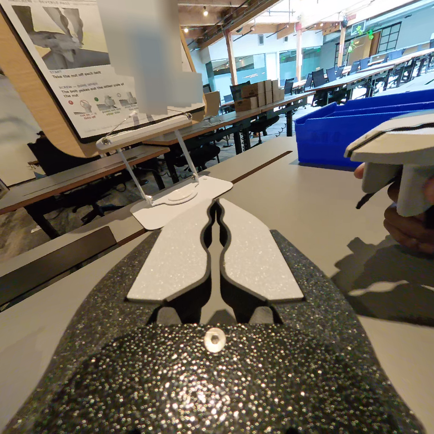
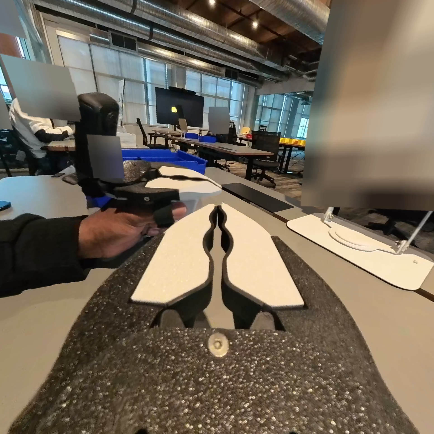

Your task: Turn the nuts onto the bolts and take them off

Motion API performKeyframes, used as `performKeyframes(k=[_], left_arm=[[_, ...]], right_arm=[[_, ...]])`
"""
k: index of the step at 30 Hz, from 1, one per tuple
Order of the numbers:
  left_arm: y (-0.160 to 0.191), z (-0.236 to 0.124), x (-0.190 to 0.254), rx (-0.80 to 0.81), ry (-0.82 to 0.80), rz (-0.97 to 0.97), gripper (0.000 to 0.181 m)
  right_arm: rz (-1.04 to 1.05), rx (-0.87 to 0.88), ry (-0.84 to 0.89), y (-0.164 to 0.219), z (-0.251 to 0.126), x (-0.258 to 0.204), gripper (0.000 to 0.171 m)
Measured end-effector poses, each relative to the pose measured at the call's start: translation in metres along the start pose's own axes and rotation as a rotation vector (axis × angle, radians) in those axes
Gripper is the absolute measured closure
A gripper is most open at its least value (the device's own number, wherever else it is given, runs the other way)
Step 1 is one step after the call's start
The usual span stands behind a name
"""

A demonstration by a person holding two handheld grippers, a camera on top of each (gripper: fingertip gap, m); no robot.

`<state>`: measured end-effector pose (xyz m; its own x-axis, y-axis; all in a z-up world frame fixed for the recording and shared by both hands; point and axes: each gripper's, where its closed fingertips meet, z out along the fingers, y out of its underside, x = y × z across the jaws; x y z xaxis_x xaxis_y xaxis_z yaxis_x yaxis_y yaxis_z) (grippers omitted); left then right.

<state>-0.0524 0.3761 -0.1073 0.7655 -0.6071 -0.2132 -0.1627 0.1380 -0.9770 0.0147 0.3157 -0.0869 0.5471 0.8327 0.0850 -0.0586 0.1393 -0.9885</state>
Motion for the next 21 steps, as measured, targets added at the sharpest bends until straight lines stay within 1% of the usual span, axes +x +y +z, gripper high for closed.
performKeyframes(k=[11, 16, 21], left_arm=[[0.006, 0.002, 0.003, -0.023, 0.031, -0.007, 0.181], [0.005, 0.000, 0.005, -0.022, 0.020, 0.025, 0.181], [0.009, -0.005, -0.001, -0.020, -0.006, -0.029, 0.181]], right_arm=[[-0.061, -0.017, -0.017, 0.007, 0.011, -0.005, 0.171], [-0.024, 0.005, -0.016, 0.006, 0.010, 0.000, 0.171], [0.015, 0.010, -0.018, 0.007, 0.009, 0.005, 0.171]])
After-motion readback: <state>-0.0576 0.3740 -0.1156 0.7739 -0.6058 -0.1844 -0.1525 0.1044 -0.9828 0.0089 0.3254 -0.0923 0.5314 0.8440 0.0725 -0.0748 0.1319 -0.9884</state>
